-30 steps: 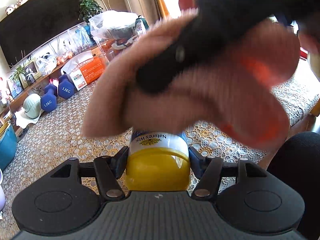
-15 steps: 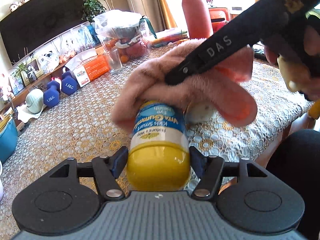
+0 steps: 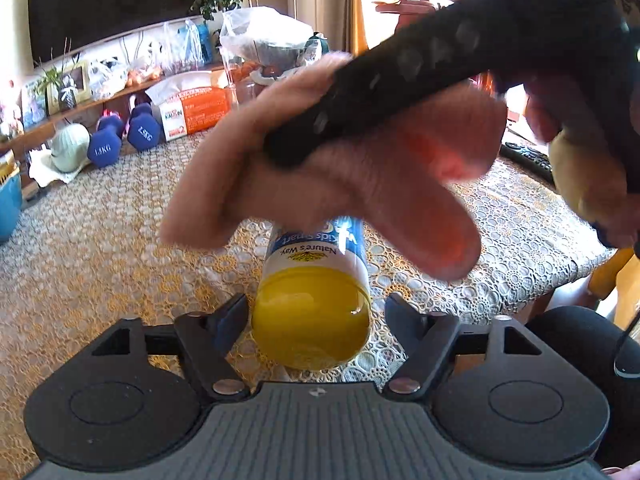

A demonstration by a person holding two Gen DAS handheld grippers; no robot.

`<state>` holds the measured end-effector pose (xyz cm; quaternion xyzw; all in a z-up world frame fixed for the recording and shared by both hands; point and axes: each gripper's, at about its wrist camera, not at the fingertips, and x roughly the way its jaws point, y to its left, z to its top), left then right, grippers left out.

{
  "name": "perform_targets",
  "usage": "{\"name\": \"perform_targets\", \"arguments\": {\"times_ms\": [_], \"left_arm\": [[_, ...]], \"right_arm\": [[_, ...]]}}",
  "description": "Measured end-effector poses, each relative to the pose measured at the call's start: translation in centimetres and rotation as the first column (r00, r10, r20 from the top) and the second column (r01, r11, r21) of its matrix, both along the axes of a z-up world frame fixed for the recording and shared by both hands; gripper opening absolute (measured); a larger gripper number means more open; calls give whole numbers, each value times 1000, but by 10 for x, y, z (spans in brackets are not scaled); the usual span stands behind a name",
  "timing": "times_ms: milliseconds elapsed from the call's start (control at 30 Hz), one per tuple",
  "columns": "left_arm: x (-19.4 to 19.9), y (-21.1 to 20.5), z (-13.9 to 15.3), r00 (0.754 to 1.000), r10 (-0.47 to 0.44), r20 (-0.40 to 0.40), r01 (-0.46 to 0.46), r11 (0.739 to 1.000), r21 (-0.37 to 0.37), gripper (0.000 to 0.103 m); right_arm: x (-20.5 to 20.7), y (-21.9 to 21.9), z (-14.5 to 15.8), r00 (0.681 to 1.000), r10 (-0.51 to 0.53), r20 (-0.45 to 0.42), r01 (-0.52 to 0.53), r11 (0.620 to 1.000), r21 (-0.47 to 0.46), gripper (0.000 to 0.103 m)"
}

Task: Clean container
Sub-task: 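Hold the jar tilted with the left gripper while right gripper wipes its side with the towel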

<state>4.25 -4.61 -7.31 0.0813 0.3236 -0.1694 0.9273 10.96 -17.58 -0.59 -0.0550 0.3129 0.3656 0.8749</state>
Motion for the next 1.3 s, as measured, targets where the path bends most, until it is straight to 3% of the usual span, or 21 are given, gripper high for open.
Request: {"name": "perform_targets", "arguments": {"times_ms": [167, 400, 533, 600, 700, 867, 967, 1067, 1300], "left_arm": [[-3, -5, -1, 1000, -14, 24, 13, 999, 39, 62], [-5, -7, -2, 999, -19, 40, 17, 998, 59, 62], [3, 7, 2, 1000, 6, -18, -7, 999, -31, 62], [10, 20, 2, 998, 31, -62, -38, 994, -107, 62], [18, 34, 2, 994, 45, -103, -62, 983, -170, 62], [21, 46, 0, 990, 39, -134, -70, 971, -230, 62], [19, 44, 0, 992, 35, -121, -60, 976, -211, 62], [15, 39, 2, 995, 34, -93, -49, 984, -172, 62], [-6, 23, 4, 998, 17, 53, -17, 1000, 9, 62]], "right_arm": [[-12, 15, -17, 999, 46, 2, -46, 995, -84, 23], [5, -19, -23, 998, -65, -23, 63, 996, -60, 24], [15, -37, -28, 984, -178, 5, 177, 978, -114, 23], [13, -48, -26, 982, -187, -13, 186, 980, -67, 23], [0, -51, -14, 995, -99, -19, 99, 995, 31, 23], [-13, -17, -12, 996, 76, -49, -74, 996, 47, 23], [-13, 2, -21, 994, 97, -40, -98, 995, -21, 23], [-2, 4, -24, 997, 52, -57, -53, 998, -15, 23], [22, 7, -26, 998, -10, -66, 9, 1000, -8, 23]]}}
